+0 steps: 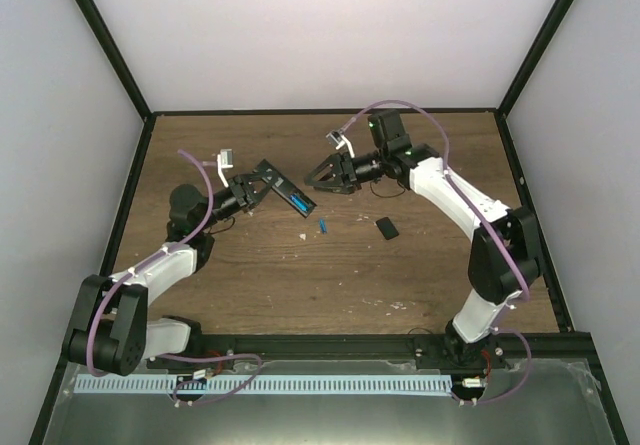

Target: Load the batteries into the remote control

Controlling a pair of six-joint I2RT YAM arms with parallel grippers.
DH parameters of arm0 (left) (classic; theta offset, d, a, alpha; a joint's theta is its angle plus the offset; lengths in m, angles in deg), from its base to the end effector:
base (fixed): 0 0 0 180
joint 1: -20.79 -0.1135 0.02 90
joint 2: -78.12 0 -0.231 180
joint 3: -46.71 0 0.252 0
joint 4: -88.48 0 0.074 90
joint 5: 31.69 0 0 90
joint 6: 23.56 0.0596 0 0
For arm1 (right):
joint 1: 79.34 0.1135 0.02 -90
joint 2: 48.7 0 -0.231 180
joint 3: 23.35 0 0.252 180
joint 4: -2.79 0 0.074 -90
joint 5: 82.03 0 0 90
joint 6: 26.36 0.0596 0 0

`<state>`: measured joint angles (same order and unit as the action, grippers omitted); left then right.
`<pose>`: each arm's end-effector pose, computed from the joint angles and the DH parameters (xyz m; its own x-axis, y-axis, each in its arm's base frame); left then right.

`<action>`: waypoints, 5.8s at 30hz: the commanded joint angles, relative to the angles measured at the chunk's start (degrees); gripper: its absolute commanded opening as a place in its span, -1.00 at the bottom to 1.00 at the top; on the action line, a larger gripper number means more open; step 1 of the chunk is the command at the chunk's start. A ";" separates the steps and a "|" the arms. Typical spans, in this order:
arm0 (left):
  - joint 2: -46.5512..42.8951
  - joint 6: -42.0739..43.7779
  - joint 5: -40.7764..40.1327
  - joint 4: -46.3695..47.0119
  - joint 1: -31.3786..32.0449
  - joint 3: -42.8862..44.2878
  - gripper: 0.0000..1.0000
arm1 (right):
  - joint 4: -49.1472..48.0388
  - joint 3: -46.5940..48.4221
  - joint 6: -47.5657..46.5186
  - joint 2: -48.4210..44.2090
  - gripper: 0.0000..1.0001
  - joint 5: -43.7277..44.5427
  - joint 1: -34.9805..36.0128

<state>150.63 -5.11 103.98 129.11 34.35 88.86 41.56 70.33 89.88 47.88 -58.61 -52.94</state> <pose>0.2640 -0.1075 0.2271 -0.7496 -0.5011 -0.4324 0.4328 0.1231 -0.8930 0.3081 0.2140 0.2653 -0.8837 -0.2425 -0.4003 -0.4459 0.1767 0.8775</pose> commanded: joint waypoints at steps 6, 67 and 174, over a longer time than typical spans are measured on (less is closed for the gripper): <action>-1.23 1.15 1.13 2.77 0.24 0.31 -1.00 | -2.42 3.18 3.04 3.10 0.46 -4.68 2.70; -0.70 4.91 -0.72 2.54 0.26 -0.17 -1.00 | 0.34 5.94 1.83 7.75 -0.17 -5.21 6.54; -15.73 18.82 -13.20 -41.42 -9.17 3.73 -1.00 | 13.22 -3.30 -19.93 10.33 -0.08 59.03 9.51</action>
<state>136.01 12.11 91.74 91.06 25.37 90.83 53.73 63.57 70.71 54.70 -8.26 -47.15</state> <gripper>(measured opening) 0.160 0.466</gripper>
